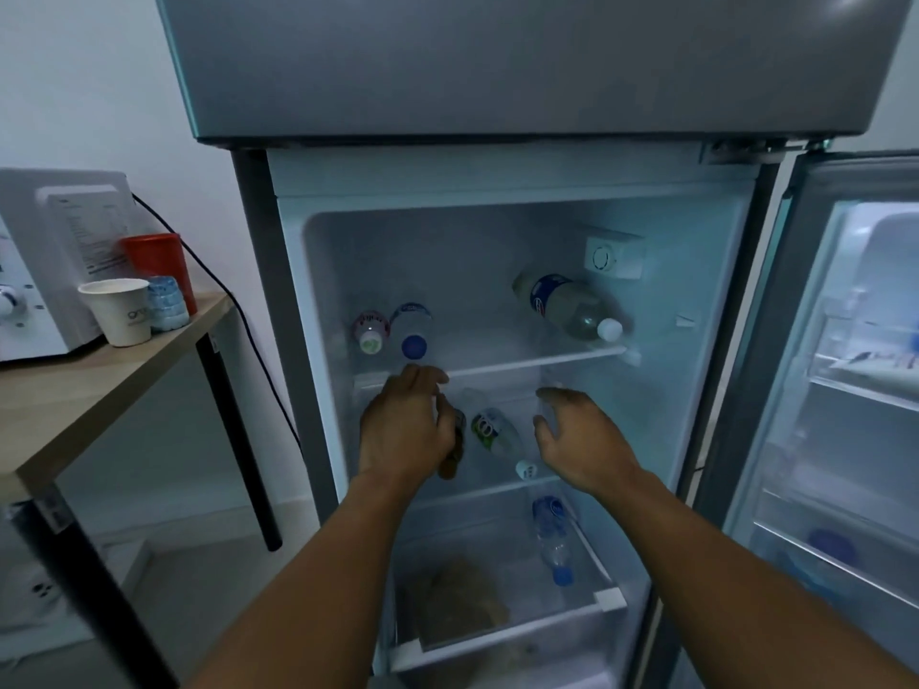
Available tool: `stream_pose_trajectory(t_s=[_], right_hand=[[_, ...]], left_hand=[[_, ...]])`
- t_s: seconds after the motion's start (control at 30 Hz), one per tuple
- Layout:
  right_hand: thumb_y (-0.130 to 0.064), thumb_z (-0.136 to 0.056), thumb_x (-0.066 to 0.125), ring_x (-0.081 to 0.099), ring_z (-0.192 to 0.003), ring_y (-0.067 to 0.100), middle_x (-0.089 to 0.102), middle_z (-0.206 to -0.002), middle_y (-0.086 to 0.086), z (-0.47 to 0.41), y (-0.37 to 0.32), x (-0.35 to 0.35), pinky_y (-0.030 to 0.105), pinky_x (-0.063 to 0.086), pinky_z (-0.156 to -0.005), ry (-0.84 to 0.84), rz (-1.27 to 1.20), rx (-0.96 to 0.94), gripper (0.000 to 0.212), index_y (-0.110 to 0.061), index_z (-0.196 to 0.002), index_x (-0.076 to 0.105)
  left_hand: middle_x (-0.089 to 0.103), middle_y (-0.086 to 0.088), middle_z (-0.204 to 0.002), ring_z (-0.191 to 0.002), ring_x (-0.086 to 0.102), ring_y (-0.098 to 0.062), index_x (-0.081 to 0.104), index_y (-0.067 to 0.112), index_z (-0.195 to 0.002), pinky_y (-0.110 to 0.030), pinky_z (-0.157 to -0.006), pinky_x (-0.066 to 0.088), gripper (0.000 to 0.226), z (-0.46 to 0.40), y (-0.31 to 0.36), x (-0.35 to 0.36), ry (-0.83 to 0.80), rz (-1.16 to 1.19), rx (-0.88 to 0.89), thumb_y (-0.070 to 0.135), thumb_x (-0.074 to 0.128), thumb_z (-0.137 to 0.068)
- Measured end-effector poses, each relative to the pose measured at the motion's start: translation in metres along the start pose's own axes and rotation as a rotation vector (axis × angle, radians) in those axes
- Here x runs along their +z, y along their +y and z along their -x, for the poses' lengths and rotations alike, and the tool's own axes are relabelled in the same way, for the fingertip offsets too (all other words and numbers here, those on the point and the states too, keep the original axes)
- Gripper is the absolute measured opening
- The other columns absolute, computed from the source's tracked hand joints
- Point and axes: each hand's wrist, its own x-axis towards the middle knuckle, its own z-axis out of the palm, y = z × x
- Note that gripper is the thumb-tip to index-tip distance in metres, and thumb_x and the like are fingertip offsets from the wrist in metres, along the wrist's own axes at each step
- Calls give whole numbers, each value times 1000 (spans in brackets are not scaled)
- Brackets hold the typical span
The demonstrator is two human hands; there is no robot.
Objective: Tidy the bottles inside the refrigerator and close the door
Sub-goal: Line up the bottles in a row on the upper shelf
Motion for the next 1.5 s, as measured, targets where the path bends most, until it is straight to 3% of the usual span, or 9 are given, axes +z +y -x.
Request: stream_pose_trajectory(t_s=[0.2,0.4,0.47,0.57,0.73,1.03,1.2,1.3,1.5], right_hand=[[-22,-95,52,62,-108,26,66,-122,12,32,31,34,39,52,-91,-20,-37,64,40,-9,-133,56],[-21,-94,54,66,-97,28,68,-107,9,55,61,84,38,54,-81,-61,-123,201,27,-12,-118,64],[-18,-93,55,66,-93,28,67,-102,9,63,71,105,35,52,-78,-81,-175,251,20,-11,-109,65],[-20,-93,57,64,-98,27,65,-111,10,73,85,136,27,46,-79,-124,-181,323,26,-9,-116,63],[-27,-90,64,59,-116,30,59,-129,12,84,109,177,33,47,-97,-216,-175,454,42,-10,-129,59],[-43,-81,74,46,-127,40,40,-137,19,70,142,220,45,43,-106,-290,-81,598,82,-9,-145,35],[-54,-74,77,50,-126,39,44,-136,18,71,156,233,47,43,-105,-323,-63,719,95,-12,-144,28],[-48,-74,81,51,-125,38,45,-136,18,66,159,236,46,44,-105,-271,-152,720,94,-12,-144,31],[-15,-83,78,46,-132,38,39,-145,21,61,155,244,42,41,-108,-254,-204,653,89,-9,-152,23]], left_hand=[[56,-7,-117,-108,54,-27,58,12,-112,-39,-86,50,28,16,-11,31,-273,8,-194,32,48,-95],[41,-17,-139,-128,43,-32,47,4,-132,-40,-105,42,72,41,-45,80,-559,-75,-376,62,46,-90],[31,-17,-151,-143,27,-33,40,3,-140,-42,-115,31,88,50,-57,97,-645,-89,-410,71,45,-85],[15,-14,-162,-151,2,-33,27,5,-151,-44,-122,15,98,58,-70,115,-737,-166,-372,77,40,-85],[7,-5,-166,-152,1,-21,14,14,-156,-41,-123,3,99,67,-85,136,-687,-260,-301,80,32,-84],[3,-5,-166,-152,1,-21,6,14,-157,-41,-124,2,98,67,-93,143,-669,-329,-220,80,21,-85],[2,-5,-166,-152,-2,-21,5,13,-156,-42,-123,1,98,65,-94,145,-700,-341,-219,79,20,-86],[1,-6,-166,-152,-3,-22,4,12,-156,-42,-123,1,98,62,-94,145,-724,-346,-211,79,22,-86],[3,-6,-165,-152,-1,-21,6,12,-156,-41,-123,0,96,64,-93,144,-691,-332,-206,77,25,-88]])
